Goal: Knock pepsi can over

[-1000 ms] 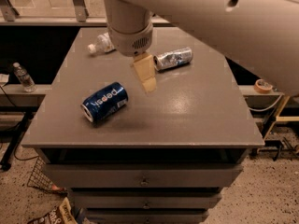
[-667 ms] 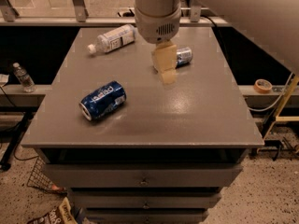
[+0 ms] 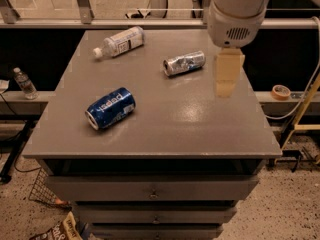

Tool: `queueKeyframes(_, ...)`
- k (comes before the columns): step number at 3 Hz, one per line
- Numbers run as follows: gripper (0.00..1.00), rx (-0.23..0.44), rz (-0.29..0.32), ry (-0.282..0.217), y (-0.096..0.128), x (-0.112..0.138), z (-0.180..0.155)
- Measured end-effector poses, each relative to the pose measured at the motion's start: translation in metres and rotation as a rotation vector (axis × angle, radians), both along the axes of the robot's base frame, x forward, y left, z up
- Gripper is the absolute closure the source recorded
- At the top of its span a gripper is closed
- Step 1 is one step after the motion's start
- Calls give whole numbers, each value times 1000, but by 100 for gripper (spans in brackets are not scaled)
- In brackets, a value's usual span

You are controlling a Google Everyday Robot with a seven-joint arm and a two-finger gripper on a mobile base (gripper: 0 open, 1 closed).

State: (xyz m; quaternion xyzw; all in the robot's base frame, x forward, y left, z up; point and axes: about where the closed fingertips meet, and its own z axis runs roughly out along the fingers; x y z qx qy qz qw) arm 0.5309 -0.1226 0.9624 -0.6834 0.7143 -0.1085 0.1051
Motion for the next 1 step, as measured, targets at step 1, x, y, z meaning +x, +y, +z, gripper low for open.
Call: queueKeyframes(1,0,52,-147,11,-52,-24,-15)
